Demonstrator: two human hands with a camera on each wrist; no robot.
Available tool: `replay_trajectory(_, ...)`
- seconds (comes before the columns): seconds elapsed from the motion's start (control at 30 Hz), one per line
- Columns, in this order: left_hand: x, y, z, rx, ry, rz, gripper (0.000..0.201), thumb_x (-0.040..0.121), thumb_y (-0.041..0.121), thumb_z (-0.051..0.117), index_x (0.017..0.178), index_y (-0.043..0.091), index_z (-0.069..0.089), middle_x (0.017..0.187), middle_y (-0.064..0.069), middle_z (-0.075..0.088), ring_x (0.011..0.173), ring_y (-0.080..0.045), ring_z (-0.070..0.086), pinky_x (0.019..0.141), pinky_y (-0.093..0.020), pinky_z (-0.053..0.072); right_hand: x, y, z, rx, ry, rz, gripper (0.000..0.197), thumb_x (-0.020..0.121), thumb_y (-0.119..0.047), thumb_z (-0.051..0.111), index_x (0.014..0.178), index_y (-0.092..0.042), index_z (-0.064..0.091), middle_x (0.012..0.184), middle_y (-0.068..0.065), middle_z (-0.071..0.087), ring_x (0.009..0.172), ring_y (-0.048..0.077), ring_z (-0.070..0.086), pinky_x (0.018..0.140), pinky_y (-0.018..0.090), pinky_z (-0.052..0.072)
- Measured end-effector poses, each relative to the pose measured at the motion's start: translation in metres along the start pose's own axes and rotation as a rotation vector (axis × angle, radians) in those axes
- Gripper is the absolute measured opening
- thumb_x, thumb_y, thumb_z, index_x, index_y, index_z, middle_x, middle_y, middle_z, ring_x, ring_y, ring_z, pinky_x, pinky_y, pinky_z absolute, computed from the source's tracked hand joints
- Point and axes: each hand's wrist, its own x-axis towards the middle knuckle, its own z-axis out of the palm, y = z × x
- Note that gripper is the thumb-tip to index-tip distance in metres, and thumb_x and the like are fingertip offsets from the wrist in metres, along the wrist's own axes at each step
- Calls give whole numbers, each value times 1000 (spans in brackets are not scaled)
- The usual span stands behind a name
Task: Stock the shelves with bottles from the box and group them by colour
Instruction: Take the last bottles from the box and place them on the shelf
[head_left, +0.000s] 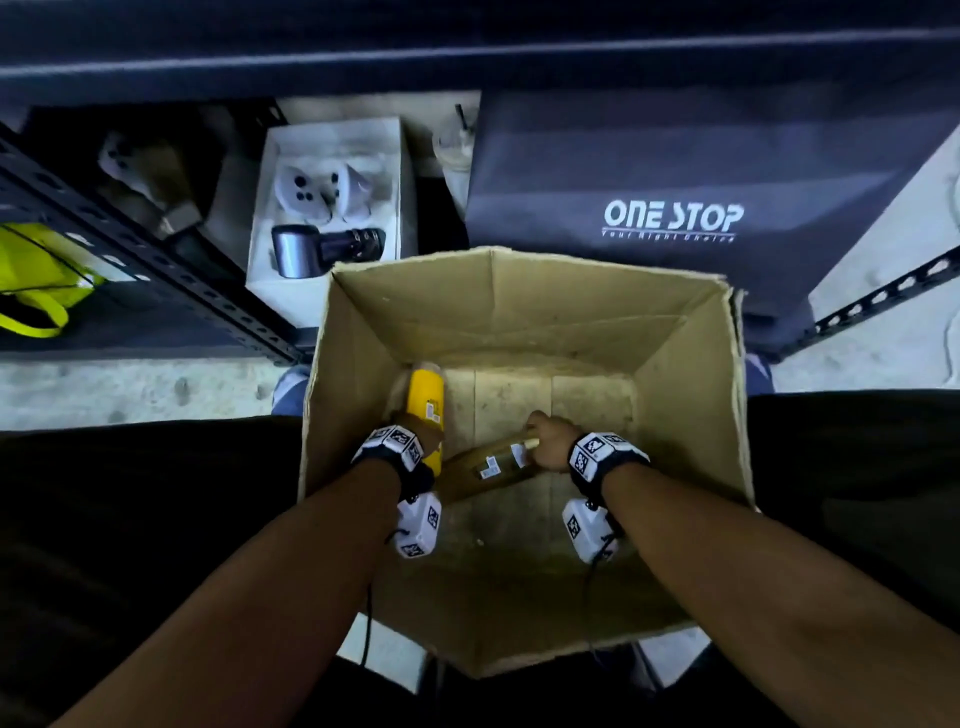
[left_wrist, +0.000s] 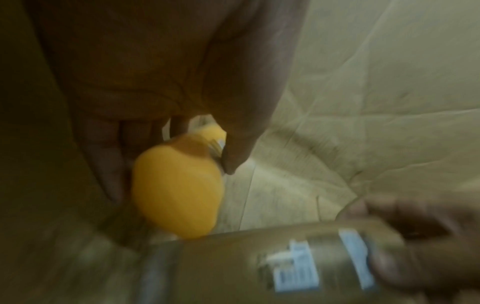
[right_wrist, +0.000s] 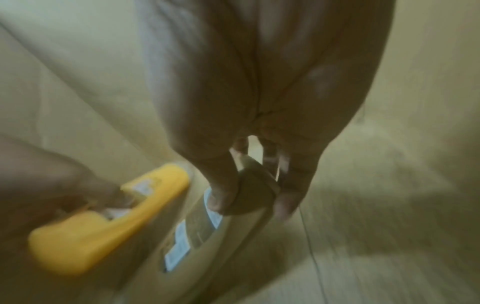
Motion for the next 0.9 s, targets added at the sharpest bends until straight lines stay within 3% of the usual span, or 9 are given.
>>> replay_trajectory(0.07,-7,4,-7,-17,23,22,49,98,21,64,139,-4,53,141,-20,57,128,-32,57,82,-25,42,-6,-5,-12,53,55,-5,56,95,-30,63,145,-15,41,140,15,53,122,34,56,92,33,47)
replay_trajectory(0.17,-28,15,-21,-51,86,47,50,99,24,62,139,-4,53,140,-21,57,128,-34,56,95,-31,46,-15,-16,-25,102,187,-33,50,92,-33,66,137,-21,48,133,14,55,121,33,55,96,33,47)
replay_trajectory(0.33,-48,33,-37,-38,278,160,48,95,41,65,126,5,65,131,-18,64,121,-37,60,98,-38,51,-22,-30,-38,96,309,-81,39,94,-25,65,126,-12,49,123,9,58,125,31,48,101,35,38)
replay_trajectory(0.5,-56,47,-32,64,370,257,55,92,38,68,134,9,48,140,-23,48,132,-40,45,110,-39,29,-22,-35,-48,-29,402,-93,42,91,-24,68,128,-22,49,139,11,37,128,37,39,107,34,32)
replay_trajectory(0.6,-56,49,-23,105,375,320,54,89,39,69,133,13,50,138,-19,50,131,-38,44,111,-39,29,-19,-33,-46,-37,436,-105,43,89,-25,72,127,-23,52,139,10,38,127,36,38,106,34,34)
replay_trajectory(0.73,-57,54,-16,17,339,356,54,86,32,74,132,13,53,135,-18,49,125,-40,50,105,-44,41,-15,-33,-43,49,473,-119,47,87,-24,74,129,-20,53,141,11,41,130,36,40,106,34,35)
replay_trajectory(0.83,-56,58,-16,-61,321,362,54,84,28,76,131,12,55,132,-18,52,121,-39,55,100,-40,46,-14,-28,-37,167,459,-123,54,86,-23,76,133,-18,50,143,14,41,134,35,43,107,33,39)
replay_trajectory(0.9,-56,59,-15,-90,315,371,53,84,27,76,130,12,56,131,-18,53,119,-38,56,97,-35,45,-13,-23,-30,262,452,-102,60,84,-22,79,135,-17,48,139,14,46,128,33,50,102,32,41)
